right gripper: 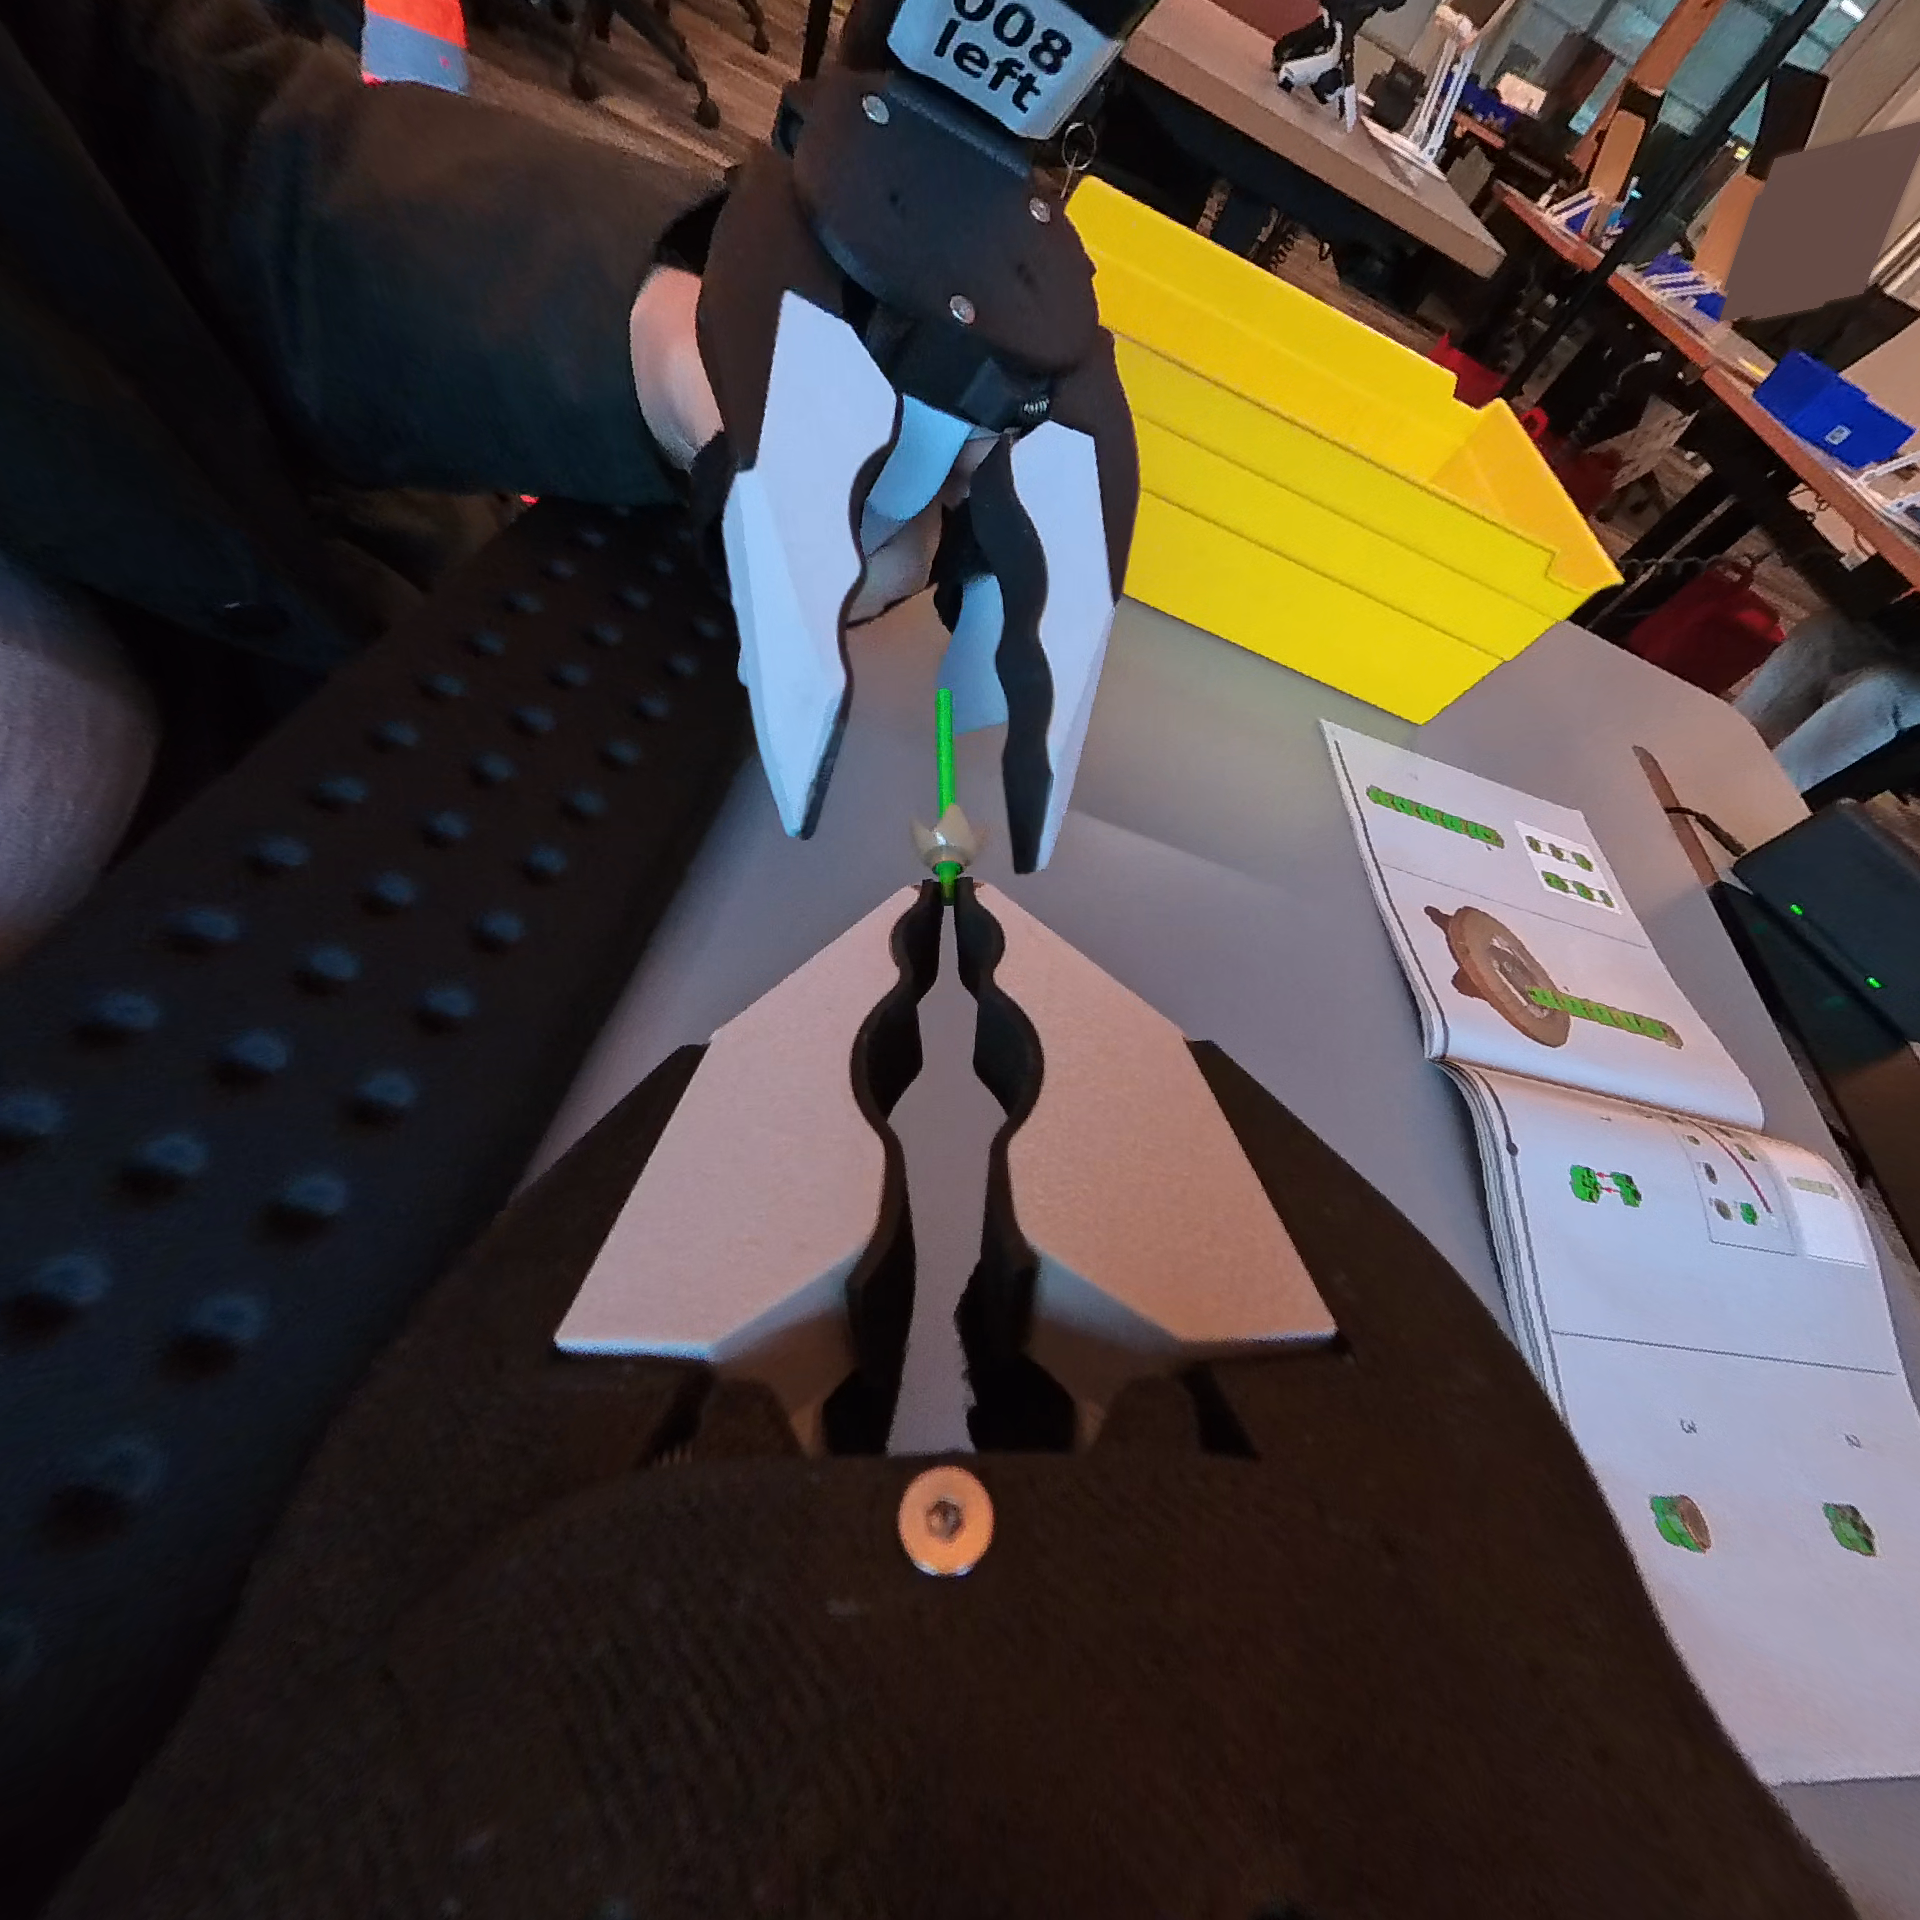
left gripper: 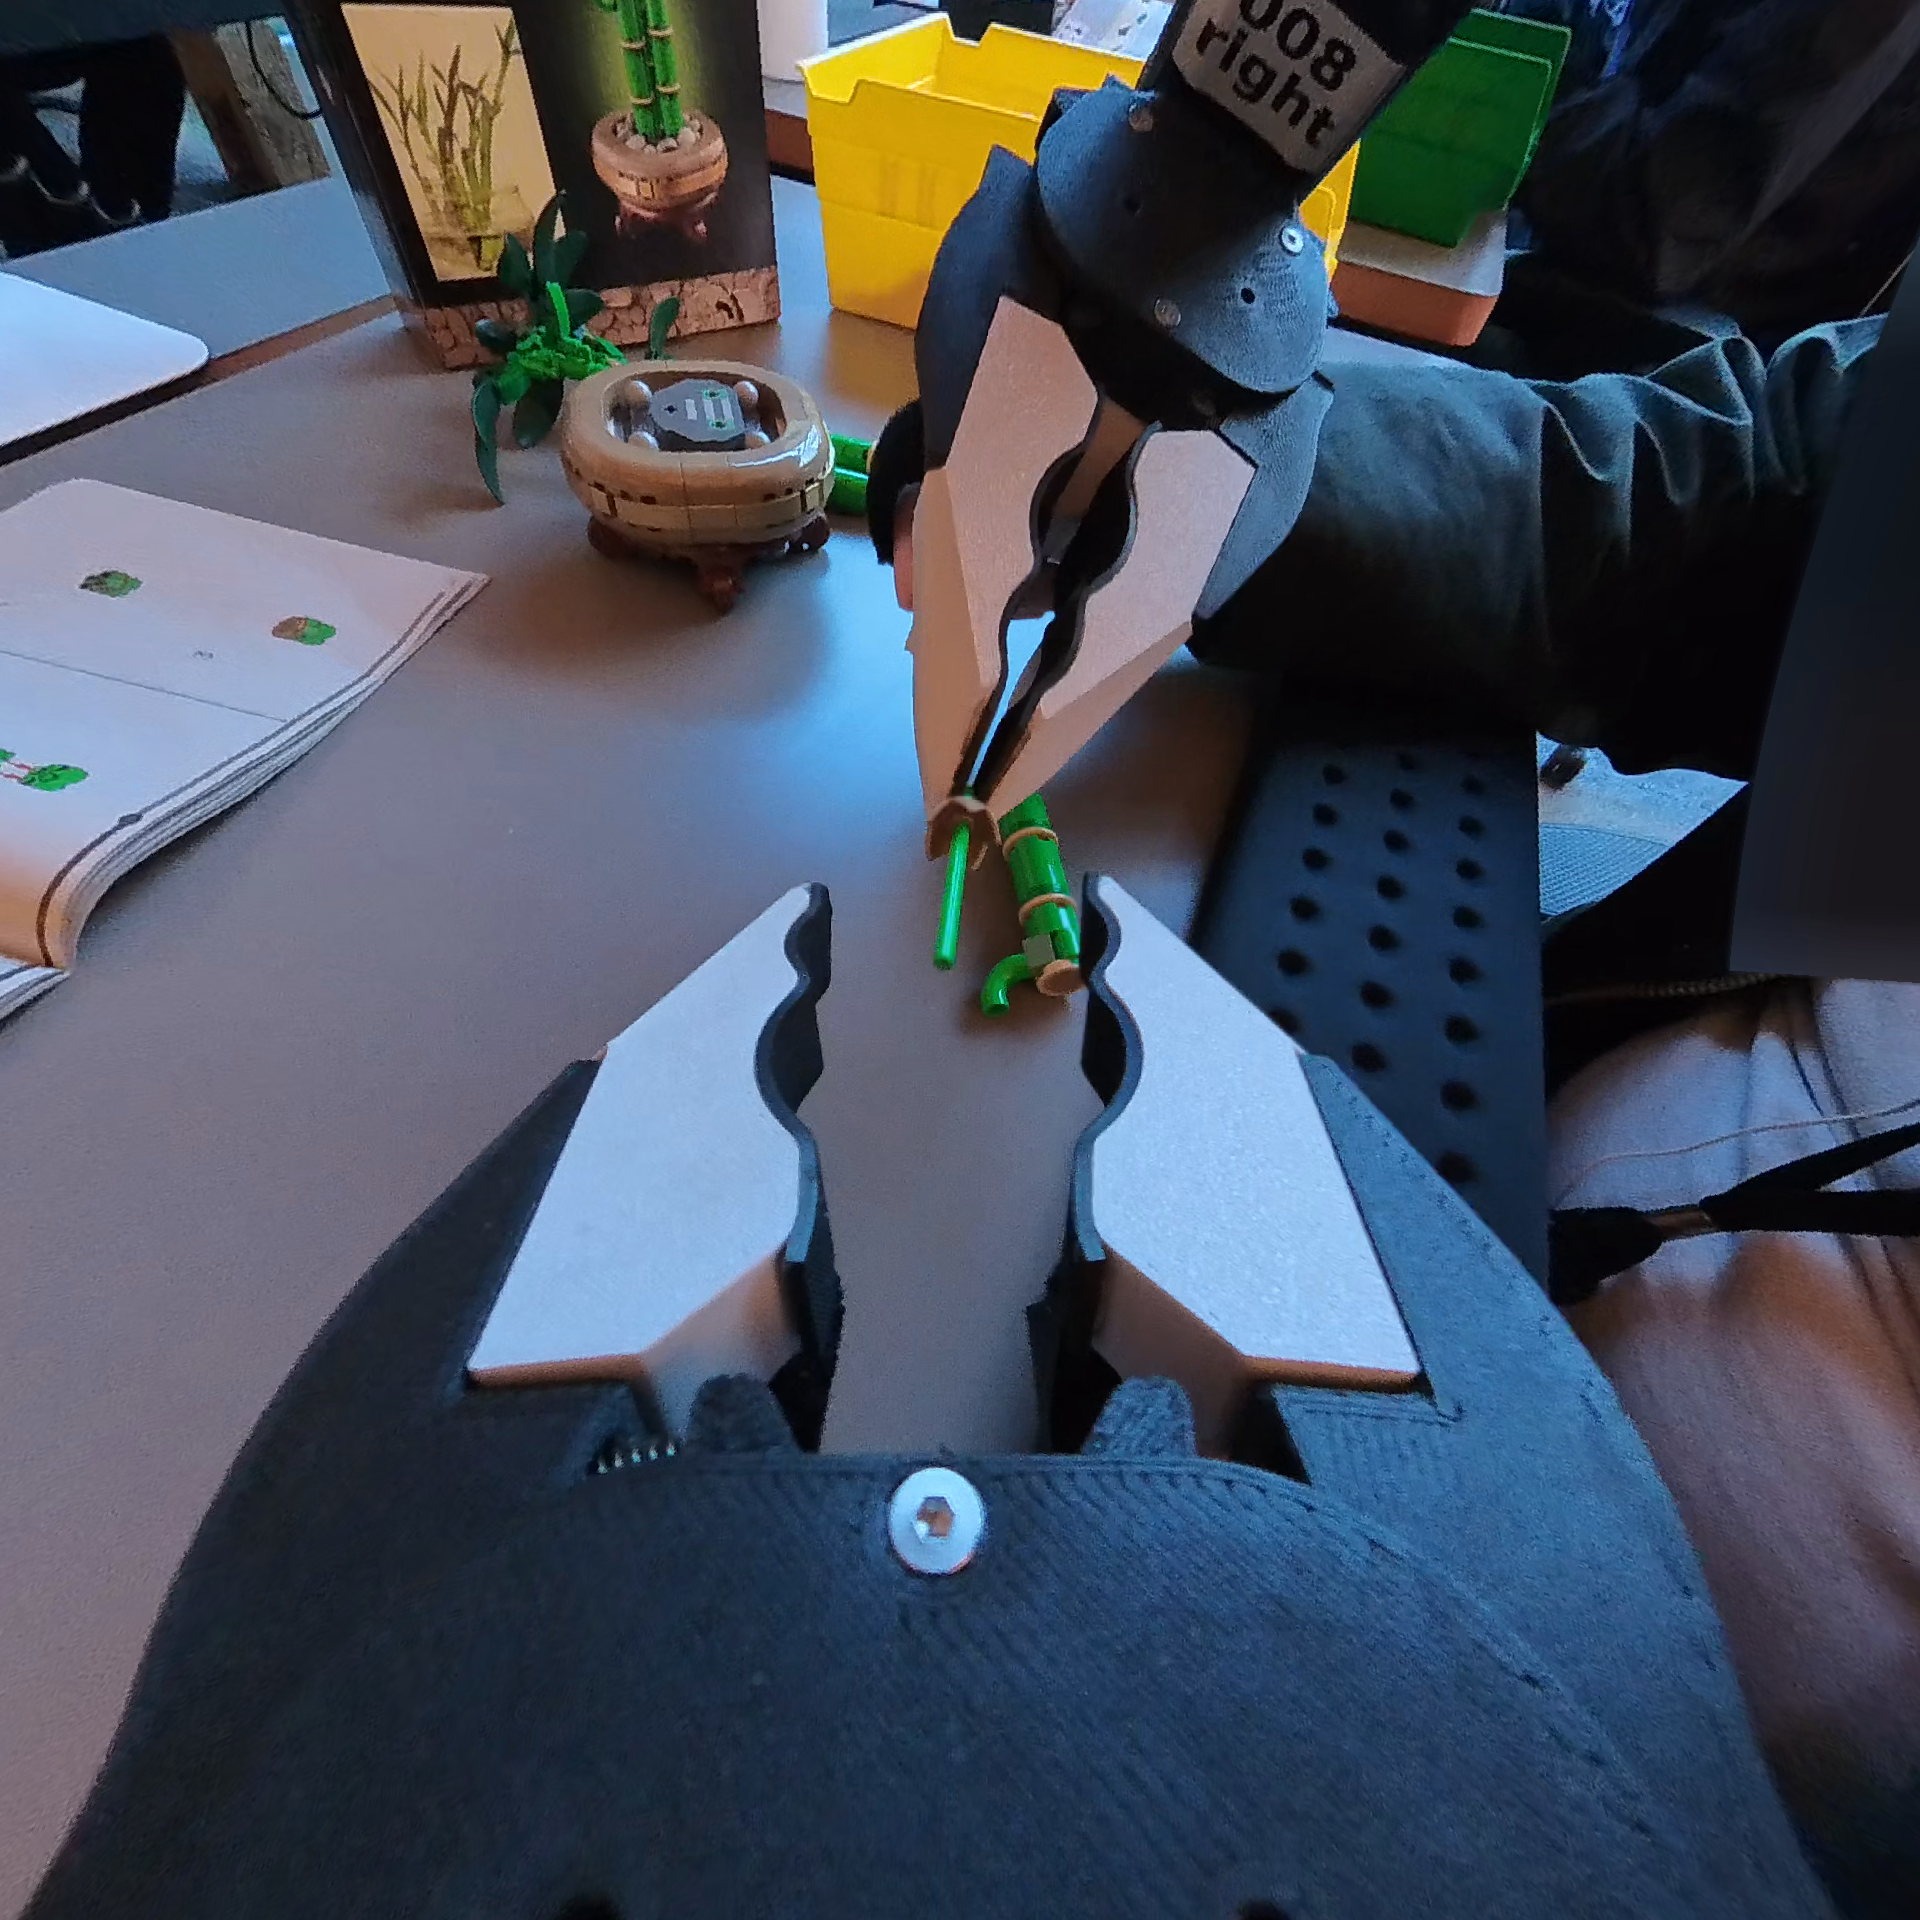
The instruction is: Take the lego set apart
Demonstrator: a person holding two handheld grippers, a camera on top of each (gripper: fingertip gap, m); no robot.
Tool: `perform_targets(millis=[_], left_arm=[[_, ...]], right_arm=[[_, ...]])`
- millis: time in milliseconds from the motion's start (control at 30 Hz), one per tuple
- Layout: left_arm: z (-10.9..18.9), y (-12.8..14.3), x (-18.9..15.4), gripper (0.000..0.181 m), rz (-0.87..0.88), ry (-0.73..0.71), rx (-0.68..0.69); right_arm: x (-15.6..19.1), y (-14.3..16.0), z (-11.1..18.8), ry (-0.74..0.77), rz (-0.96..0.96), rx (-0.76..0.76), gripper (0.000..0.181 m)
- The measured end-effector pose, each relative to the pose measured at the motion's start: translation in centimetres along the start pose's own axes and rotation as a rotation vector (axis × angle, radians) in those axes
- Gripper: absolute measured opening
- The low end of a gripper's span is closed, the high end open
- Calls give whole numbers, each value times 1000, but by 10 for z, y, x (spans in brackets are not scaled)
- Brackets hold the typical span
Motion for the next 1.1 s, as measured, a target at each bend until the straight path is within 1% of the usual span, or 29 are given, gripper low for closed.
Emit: perform_targets(millis=[133, 167, 233, 400, 467, 567, 633, 1100], left_arm=[[-3, -4, -4, 42, -16, 7, -17], [-4, -5, -4, 39, -15, 13, -17], [-4, -6, -5, 25, -12, 27, -24], [-1, -8, -7, 10, 6, 51, -58], [-1, -8, -7, 10, 0, 53, -53], [-3, -4, -8, 17, -29, 46, -22], [-5, -3, -8, 12, -47, 29, -10], [-4, -1, -9, 12, -62, 25, -7]], right_arm=[[3, -5, -2, 2, 25, -9, 1], [4, -6, -2, 1, 31, -10, 1], [5, -6, -3, -2, 38, -3, 1], [9, -2, -7, -7, 62, 25, 1], [9, -3, -7, -5, 59, 28, 1], [8, -4, -7, 5, 61, 19, 1], [8, -4, -7, 9, 63, 24, 1], [9, -3, -4, -33, 45, 33, 1]])
Point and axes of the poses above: each gripper's, where its closed fingertips meet, z back along the fingers, y out of its underside, x = y × z across the jaws, the point moved 3 cm from there along z, back along the fingers, and after that the axes turned 3 degrees about -x, right-handed, at the moved point
